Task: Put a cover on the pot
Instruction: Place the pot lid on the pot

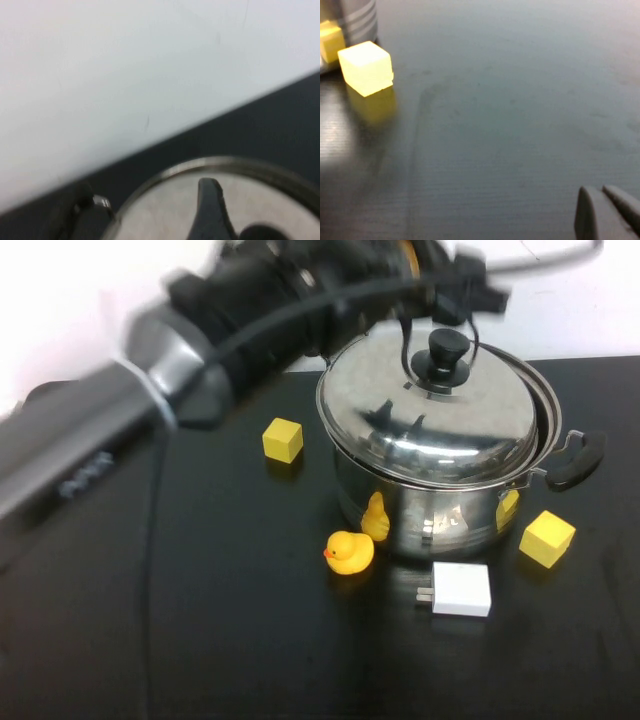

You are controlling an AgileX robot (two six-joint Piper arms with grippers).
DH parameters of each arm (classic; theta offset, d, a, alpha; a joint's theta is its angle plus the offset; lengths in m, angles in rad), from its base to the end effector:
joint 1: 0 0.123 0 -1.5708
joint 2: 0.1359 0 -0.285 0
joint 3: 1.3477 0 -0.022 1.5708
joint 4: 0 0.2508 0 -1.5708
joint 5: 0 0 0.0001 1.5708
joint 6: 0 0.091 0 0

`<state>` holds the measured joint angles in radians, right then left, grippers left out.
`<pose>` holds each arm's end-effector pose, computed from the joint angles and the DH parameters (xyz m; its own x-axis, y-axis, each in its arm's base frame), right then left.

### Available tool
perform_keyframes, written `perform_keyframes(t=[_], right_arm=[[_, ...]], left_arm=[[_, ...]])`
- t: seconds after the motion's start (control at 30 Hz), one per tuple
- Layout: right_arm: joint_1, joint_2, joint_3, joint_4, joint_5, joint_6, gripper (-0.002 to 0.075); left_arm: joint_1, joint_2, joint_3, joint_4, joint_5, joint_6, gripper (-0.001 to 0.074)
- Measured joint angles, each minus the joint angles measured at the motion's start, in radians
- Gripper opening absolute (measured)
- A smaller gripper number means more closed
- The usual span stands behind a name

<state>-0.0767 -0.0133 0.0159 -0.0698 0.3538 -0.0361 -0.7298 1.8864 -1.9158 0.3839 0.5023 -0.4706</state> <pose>0.0525 -0.0063 0.1767 -0.2732 -0.0807 -0.9586 0.0725 0.9919 -0.1042 0.3499 -0.2910 0.3993 -0.3253 0.1195 -0.9380 0.4916 0.8687 -0.0598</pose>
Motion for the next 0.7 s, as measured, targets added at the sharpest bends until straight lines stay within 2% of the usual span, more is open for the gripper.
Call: perform_keyframes(t=[0.27, 0.47, 0.7], right_arm=[[0.0, 0.0, 0.0, 0.0, 0.0, 0.0, -0.0002], [0.0, 0.0, 0.0, 0.0, 0.0, 0.0, -0.0002], [0.0, 0.0, 0.0, 0.0, 0.0, 0.0, -0.0002]], left_arm=[[0.0, -0.072, -0.04, 0.012, 0.045, 0.005, 0.0422], [0.0, -0.045, -0.04, -0.091, 0.135, 0.057, 0.0422], [0.0, 0.066, -0.04, -0.117, 0.132, 0.13, 0.0481]])
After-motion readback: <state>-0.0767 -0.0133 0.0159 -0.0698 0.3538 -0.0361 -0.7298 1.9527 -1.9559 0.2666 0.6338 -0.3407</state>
